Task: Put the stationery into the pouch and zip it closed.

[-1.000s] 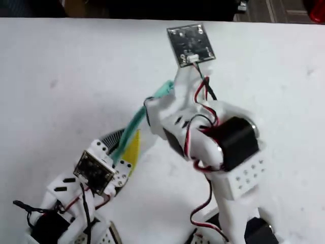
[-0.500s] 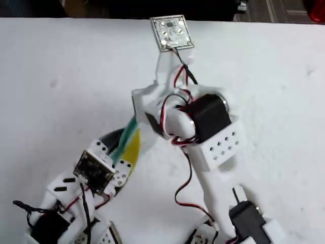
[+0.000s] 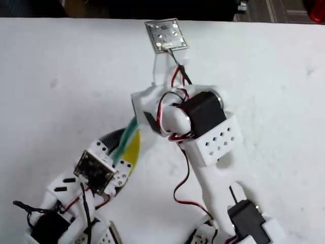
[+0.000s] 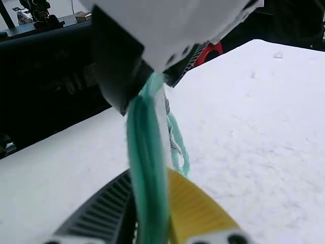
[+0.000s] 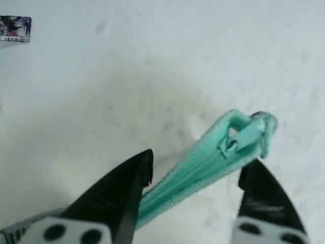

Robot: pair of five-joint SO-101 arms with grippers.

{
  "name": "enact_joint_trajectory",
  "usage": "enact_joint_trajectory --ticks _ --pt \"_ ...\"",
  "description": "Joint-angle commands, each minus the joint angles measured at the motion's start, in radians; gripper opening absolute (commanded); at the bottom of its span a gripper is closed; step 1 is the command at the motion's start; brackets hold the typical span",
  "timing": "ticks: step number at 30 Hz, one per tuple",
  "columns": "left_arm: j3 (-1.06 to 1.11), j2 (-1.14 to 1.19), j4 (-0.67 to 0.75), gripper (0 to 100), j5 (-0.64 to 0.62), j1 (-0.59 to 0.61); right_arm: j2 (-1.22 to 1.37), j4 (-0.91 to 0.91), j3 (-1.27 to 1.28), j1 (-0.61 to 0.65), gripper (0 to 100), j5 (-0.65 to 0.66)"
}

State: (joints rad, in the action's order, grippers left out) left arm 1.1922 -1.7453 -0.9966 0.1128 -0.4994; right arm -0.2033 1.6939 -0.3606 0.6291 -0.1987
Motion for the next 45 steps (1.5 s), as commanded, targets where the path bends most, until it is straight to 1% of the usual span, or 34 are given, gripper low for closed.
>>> enact_joint_trajectory --ticks 1,3,5,7,8,10,12,13,15,18,21,24,29,33,34,37,39,42,45 --pt "0.025 0.007 -0.003 2 0.012 0.016 0.005 0.030 0.034 0.015 19.4 0.074" --pt "0.025 0.007 -0.006 4 0.041 0.016 0.016 0.028 0.074 0.019 19.2 0.086" --pt "0.021 0.007 -0.037 12 0.074 0.008 0.018 0.025 0.109 0.030 19.0 0.118" --pt "0.021 0.007 -0.052 22 0.046 0.008 0.018 0.025 0.115 0.031 19.0 0.135" --pt "0.020 0.007 -0.052 24 0.034 0.008 0.018 0.022 0.106 0.028 18.5 0.133" --pt "0.018 0.007 -0.054 25 0.031 0.008 0.018 0.004 0.080 0.010 12.9 0.133" --pt "0.017 0.007 -0.060 25 0.031 0.008 0.018 -0.021 0.055 -0.005 3.2 0.135" --pt "0.006 0.007 -0.068 25 0.031 0.008 0.018 -0.035 0.046 -0.015 0.5 0.137" --pt "-0.037 0.007 -0.110 25 0.031 0.008 0.018 -0.064 0.035 -0.024 4.1 0.138" --pt "-0.133 0.007 -0.201 25 0.031 0.021 0.018 -0.127 0.037 -0.024 1.2 0.140" --pt "-0.227 -0.031 -0.273 25 0.026 0.077 0.018 -0.194 0.041 -0.012 1.7 0.135" --pt "-0.273 -0.105 -0.292 25 0.017 0.162 0.016 -0.282 0.037 0.019 1.7 0.138" --pt "-0.258 -0.084 -0.229 25 -0.127 0.352 0.005 -0.501 0.032 0.041 1.6 0.140" --pt "-0.184 -0.084 -0.163 25 -0.198 0.446 0.016 -0.527 0.025 0.007 1.6 0.124" --pt "-0.163 -0.084 -0.143 25 -0.212 0.463 0.016 -0.529 0.044 -0.004 1.6 0.103" --pt "-0.091 -0.084 -0.058 25 -0.255 0.509 0.015 -0.550 0.120 -0.070 1.6 0.066" --pt "-0.044 -0.084 -0.006 25 -0.281 0.538 0.012 -0.588 0.204 -0.136 1.6 0.061" --pt "0.008 -0.084 0.049 25 -0.301 0.565 0.005 -0.671 0.393 -0.236 1.6 0.066" --pt "0.025 -0.084 0.069 25 -0.301 0.567 0.005 -0.800 0.606 -0.337 1.6 0.069"
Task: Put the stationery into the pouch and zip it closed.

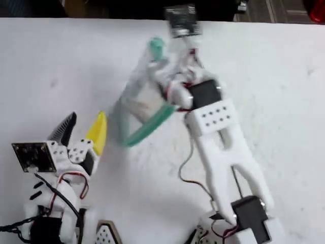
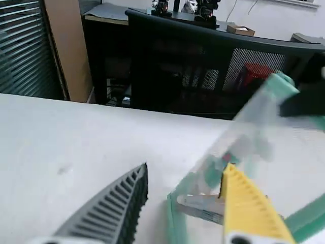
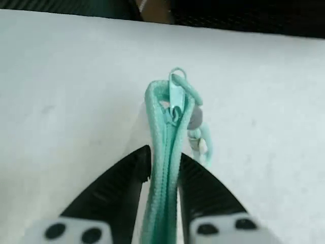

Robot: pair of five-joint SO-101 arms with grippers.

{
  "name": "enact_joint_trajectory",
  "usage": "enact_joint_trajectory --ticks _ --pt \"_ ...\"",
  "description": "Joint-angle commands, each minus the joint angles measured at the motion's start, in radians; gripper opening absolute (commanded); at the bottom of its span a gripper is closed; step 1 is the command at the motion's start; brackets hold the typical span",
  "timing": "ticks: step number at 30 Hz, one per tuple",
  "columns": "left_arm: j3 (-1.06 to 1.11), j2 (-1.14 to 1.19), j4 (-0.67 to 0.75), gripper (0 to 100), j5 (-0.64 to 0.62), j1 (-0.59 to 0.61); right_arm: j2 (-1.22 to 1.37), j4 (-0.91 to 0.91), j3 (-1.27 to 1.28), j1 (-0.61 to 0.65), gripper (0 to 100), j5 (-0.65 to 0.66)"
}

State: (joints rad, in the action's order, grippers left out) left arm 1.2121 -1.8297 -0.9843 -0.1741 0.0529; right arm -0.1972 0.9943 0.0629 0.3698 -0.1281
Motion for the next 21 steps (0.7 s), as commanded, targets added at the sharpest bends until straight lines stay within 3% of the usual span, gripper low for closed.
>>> enact_joint_trajectory --ticks 1,7,11,16,18,21 --pt "0.005 0.001 0.057 25 -0.014 0.013 -0.001 -0.150 0.247 -0.108 1.6 -0.002" --pt "0.005 0.001 0.057 25 -0.014 0.012 0.005 -0.366 0.506 -0.232 1.6 0.003" --pt "0.006 0.001 0.057 25 -0.015 0.010 0.010 -0.410 0.589 -0.237 1.6 0.095" --pt "0.006 0.001 0.057 25 -0.015 0.008 0.008 -0.424 0.615 -0.239 2.9 0.103" --pt "0.006 0.001 0.057 25 -0.015 0.008 0.004 -0.383 0.614 -0.240 11.2 0.103" --pt "0.006 0.001 0.057 25 -0.015 0.008 0.002 -0.348 0.614 -0.240 32.3 0.103"
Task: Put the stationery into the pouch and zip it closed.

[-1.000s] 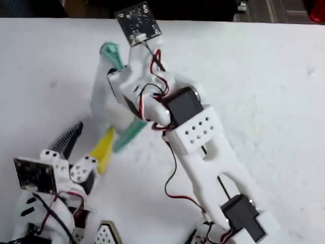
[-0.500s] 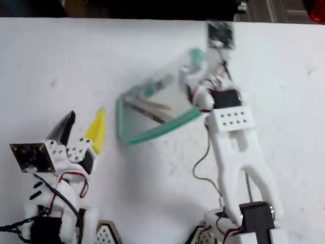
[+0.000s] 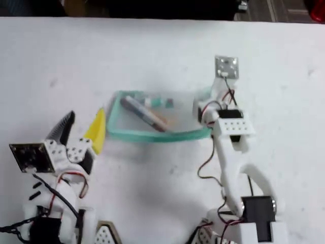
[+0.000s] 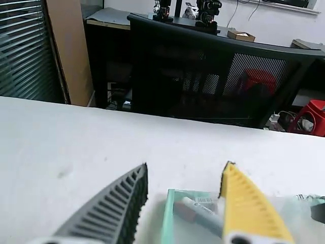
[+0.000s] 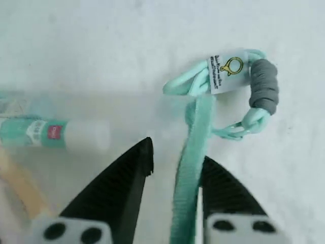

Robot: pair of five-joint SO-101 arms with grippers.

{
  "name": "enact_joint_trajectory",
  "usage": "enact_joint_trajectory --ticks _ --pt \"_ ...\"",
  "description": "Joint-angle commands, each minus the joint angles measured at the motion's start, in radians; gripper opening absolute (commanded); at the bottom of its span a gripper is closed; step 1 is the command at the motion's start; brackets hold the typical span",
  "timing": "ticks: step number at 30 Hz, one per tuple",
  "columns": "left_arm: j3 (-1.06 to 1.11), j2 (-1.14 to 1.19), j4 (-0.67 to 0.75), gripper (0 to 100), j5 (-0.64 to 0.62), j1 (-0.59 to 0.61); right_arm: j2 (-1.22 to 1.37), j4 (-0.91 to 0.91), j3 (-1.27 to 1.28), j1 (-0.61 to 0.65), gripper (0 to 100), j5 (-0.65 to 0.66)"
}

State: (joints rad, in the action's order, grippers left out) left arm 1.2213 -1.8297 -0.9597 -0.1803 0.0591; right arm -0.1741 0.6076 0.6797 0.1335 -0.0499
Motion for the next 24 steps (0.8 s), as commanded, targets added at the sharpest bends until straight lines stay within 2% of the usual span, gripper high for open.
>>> enact_joint_trajectory --ticks 1,3,5,8,12,15,19,24 --pt "-0.003 0.001 0.032 25 -0.009 0.002 -0.022 0.039 -0.002 -0.004 38.1 0.026" --pt "-0.005 0.001 0.034 20 -0.005 0.002 -0.025 0.039 -0.005 -0.015 43.0 0.026" --pt "-0.005 0.002 0.057 12 0.003 0.004 -0.036 0.048 -0.032 -0.039 41.2 0.026" --pt "-0.012 0.004 0.080 2 0.121 0.004 -0.097 0.162 -0.123 -0.097 36.8 0.028" --pt "-0.058 0.008 0.026 2 0.206 0.002 -0.234 0.403 -0.282 -0.142 29.9 0.029" --pt "-0.152 0.079 -0.043 2 0.281 -0.025 -0.334 0.556 -0.391 -0.133 22.2 0.118" --pt "-0.371 0.361 -0.126 2 0.362 -0.021 -0.446 0.708 -0.525 -0.084 16.1 0.236" --pt "-0.664 0.688 -0.284 2 0.437 0.084 -0.582 0.883 -0.634 -0.039 15.9 0.245"
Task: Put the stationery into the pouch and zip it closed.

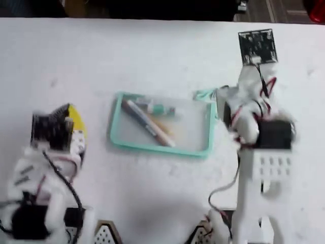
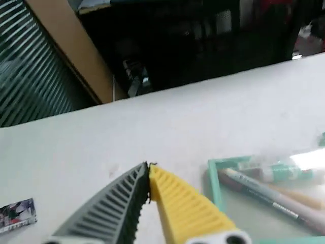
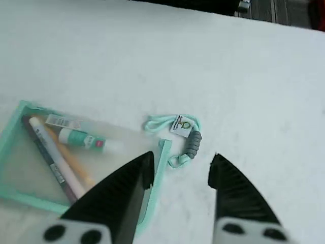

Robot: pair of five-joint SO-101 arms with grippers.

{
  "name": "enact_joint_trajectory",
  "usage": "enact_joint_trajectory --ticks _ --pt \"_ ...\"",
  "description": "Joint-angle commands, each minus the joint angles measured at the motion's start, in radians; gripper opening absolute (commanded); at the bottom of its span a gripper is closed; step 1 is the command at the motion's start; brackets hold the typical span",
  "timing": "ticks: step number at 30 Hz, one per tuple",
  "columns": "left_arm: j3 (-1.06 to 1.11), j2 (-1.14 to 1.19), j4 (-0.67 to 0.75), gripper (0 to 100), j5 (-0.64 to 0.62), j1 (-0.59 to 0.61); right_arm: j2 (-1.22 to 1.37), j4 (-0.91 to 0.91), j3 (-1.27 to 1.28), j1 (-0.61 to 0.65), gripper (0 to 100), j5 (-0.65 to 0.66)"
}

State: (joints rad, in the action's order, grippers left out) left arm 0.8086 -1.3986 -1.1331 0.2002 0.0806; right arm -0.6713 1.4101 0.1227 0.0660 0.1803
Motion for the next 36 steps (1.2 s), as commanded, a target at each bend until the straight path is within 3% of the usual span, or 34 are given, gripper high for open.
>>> enact_joint_trajectory --ticks 1,7,11,22,28,36 --pt "-0.301 0.286 -0.150 2 0.075 0.067 -0.119 0.105 -0.086 0.038 15.9 0.015" --pt "-0.482 0.200 -0.417 2 -0.025 0.084 -0.380 0.140 -0.068 0.117 15.9 0.015" --pt "-0.419 0.056 -0.428 2 -0.011 0.120 -0.587 0.137 0.020 0.159 15.9 0.015" --pt "0.084 -0.455 -0.143 2 0.000 0.122 -1.144 0.050 0.465 0.202 15.9 0.025" --pt "0.288 -0.420 -0.057 2 0.000 0.120 -1.107 0.031 0.629 0.202 15.9 0.023" --pt "0.764 -0.421 0.218 2 -0.003 0.124 -1.133 -0.193 1.145 0.200 15.9 0.017"
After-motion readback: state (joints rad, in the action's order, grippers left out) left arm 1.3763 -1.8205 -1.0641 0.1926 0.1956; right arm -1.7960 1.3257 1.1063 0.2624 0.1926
